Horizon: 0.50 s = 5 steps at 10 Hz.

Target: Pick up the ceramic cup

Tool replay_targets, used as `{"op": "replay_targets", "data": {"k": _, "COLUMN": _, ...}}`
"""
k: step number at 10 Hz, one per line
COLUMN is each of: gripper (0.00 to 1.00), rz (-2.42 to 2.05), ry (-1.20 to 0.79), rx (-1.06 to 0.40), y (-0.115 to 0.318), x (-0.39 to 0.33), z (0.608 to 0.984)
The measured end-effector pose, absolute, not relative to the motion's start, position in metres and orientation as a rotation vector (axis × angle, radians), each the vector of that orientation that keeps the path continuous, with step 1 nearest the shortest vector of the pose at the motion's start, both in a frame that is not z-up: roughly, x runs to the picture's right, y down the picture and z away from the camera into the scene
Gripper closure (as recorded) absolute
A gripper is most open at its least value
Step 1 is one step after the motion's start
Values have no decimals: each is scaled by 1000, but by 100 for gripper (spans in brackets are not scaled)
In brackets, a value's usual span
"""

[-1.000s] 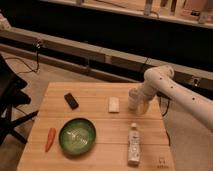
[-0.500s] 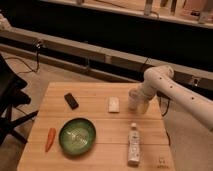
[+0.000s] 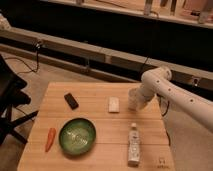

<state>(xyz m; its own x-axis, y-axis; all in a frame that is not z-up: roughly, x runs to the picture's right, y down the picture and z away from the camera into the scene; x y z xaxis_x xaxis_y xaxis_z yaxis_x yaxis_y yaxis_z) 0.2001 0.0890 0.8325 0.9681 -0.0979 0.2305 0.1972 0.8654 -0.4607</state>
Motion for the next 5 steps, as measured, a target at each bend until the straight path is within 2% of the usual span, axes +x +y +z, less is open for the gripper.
{"op": "replay_targets", "data": {"k": 2, "gripper": 76, "rz": -157, "ry": -222, "rx": -522, "y": 89, "x": 203, "z": 834}}
{"op": "replay_targets", "data": {"k": 4, "gripper": 96, "rz": -178, "ry": -220, "rx": -521, "y": 84, "x": 199, "z": 830}}
{"op": "replay_targets", "data": {"k": 5, "gripper": 99, "rz": -181, "ry": -219, "rx": -518, "y": 82, "x": 198, "z": 828}}
